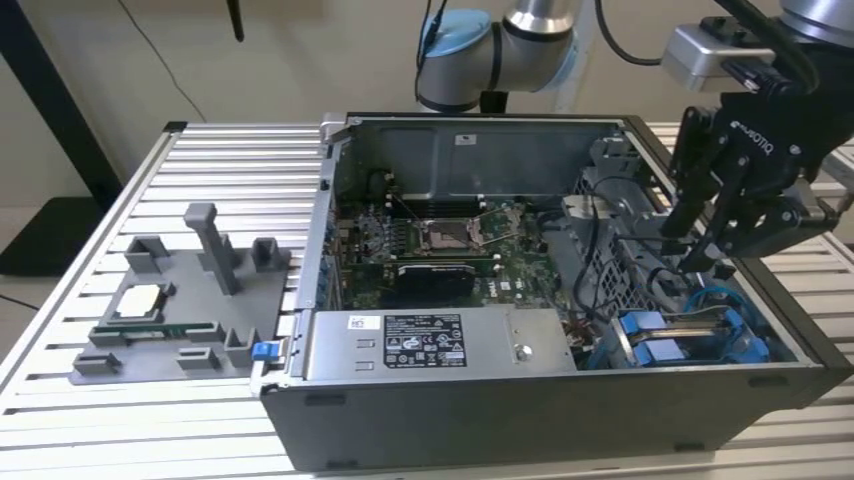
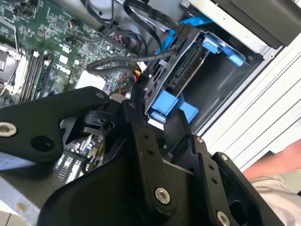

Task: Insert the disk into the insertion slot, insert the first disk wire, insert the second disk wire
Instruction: 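Insert the first disk wire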

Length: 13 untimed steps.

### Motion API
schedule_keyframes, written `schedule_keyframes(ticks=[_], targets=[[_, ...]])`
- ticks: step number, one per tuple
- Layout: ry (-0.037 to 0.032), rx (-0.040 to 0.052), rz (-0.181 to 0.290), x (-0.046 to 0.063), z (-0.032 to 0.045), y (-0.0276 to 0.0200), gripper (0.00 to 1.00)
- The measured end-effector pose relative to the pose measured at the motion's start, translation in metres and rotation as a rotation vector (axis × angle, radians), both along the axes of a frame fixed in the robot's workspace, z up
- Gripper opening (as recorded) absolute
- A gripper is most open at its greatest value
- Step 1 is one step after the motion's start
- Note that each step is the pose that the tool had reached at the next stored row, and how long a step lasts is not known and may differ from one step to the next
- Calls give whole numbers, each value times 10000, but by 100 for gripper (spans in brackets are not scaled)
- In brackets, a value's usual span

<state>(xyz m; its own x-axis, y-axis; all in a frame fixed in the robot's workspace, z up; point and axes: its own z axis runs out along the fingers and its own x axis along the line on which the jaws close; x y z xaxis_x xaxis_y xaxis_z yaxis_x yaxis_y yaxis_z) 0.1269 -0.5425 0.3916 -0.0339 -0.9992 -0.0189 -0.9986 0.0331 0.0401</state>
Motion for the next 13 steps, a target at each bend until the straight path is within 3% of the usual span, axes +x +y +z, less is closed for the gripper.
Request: schedule_keyframes(ticks=[6, 13], targets=[[0, 221, 3, 6, -43, 35, 100], [0, 277, 2, 33, -72, 44, 100]])
